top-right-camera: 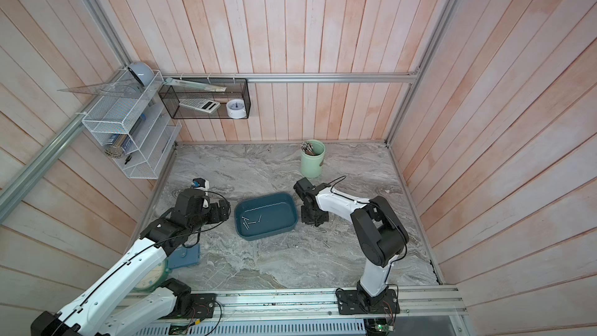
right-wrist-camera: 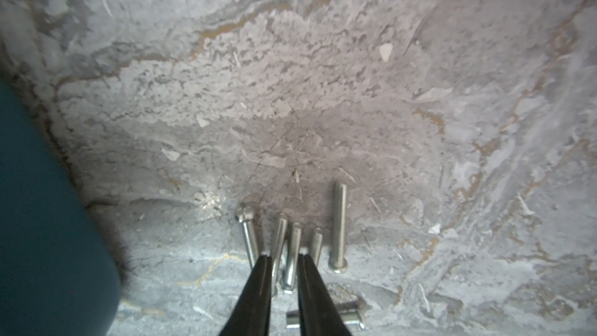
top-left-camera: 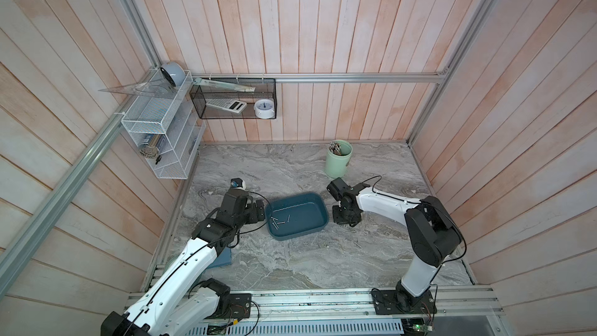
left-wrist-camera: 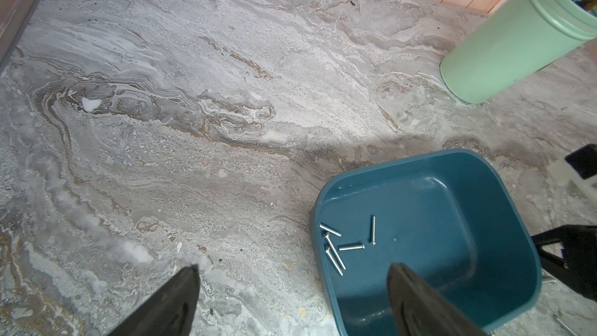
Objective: Take out the screws from the storage box
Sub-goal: Place the screw at the center of the board.
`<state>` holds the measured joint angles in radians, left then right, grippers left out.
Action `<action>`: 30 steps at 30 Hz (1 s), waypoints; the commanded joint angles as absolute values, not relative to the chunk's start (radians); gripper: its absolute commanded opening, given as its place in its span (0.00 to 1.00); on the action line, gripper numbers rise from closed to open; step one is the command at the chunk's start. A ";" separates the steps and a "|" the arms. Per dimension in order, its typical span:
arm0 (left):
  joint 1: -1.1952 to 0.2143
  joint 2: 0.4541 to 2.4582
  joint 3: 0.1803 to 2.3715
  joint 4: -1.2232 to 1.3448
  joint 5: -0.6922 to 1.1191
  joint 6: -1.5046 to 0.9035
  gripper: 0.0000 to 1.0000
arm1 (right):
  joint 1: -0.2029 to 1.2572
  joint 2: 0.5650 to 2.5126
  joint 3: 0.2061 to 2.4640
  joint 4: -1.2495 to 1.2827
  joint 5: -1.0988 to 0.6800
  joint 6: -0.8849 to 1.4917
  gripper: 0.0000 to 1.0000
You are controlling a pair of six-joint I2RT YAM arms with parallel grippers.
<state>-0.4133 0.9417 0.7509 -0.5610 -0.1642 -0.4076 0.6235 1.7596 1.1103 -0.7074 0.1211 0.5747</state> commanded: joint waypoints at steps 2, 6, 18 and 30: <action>-0.415 0.937 0.751 -0.552 -0.163 -0.396 0.96 | 0.617 1.662 1.105 -0.721 0.121 0.571 0.21; -0.416 0.939 0.751 -0.552 -0.161 -0.397 0.96 | 0.607 1.589 1.105 -0.693 0.076 0.568 0.25; -0.414 0.940 0.751 -0.558 -0.169 -0.394 0.96 | 0.616 1.643 1.264 -0.707 -0.096 0.468 0.61; -0.416 0.951 0.747 -0.554 -0.143 -0.394 0.96 | 0.629 1.871 1.446 -0.733 -0.094 0.437 0.66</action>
<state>-0.4133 0.9436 0.7509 -0.5610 -0.1604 -0.4076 0.6243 1.8336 1.3975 -0.7040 -0.0921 0.4576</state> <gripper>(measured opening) 0.960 0.660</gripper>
